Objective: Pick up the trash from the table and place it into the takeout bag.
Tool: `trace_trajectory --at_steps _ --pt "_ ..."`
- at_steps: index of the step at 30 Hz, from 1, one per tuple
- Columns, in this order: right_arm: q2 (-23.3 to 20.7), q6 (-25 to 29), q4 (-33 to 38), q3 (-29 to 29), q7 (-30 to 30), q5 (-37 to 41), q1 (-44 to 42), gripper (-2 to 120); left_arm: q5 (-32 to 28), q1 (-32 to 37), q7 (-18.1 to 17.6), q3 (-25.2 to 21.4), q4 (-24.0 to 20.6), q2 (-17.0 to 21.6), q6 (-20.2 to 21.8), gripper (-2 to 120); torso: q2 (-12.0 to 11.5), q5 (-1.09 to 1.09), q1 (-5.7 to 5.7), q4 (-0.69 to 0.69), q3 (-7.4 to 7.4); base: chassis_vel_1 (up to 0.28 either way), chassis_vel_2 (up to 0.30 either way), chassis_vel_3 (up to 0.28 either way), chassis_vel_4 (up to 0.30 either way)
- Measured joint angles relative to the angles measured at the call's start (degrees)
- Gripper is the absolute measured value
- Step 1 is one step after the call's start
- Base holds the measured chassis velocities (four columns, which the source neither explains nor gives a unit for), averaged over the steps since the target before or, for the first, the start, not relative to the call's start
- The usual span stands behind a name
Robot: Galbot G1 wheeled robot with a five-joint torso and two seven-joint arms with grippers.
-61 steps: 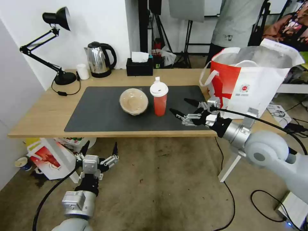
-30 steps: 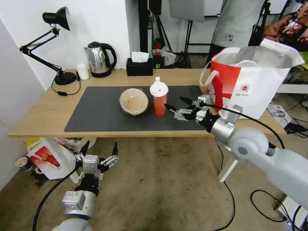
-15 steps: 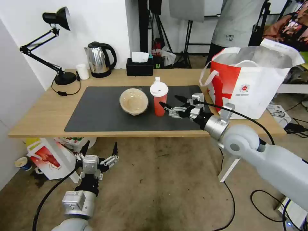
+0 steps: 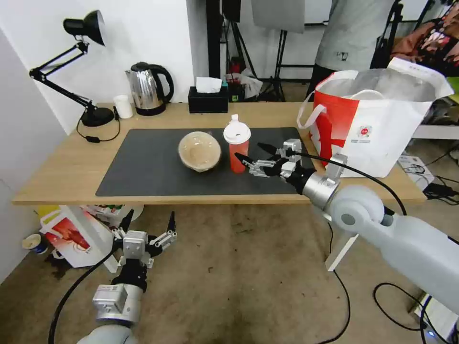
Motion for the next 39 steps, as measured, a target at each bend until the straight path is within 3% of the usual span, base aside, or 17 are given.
trace_trajectory --at_steps 18,39 --pt "0.4 -0.3 -2.1 0.0 2.2 -4.4 0.1 100 0.0 0.0 0.0 0.0 0.0 0.0 0.0 100 0.0 0.01 0.00 0.00 0.00 0.000 0.000 0.000 0.000" --pt "2.5 -0.6 -4.3 -2.6 1.9 -1.7 3.4 100 0.0 0.0 0.0 0.0 0.0 0.0 0.0 100 0.0 0.00 0.00 0.00 0.00 0.000 0.000 0.000 0.000"
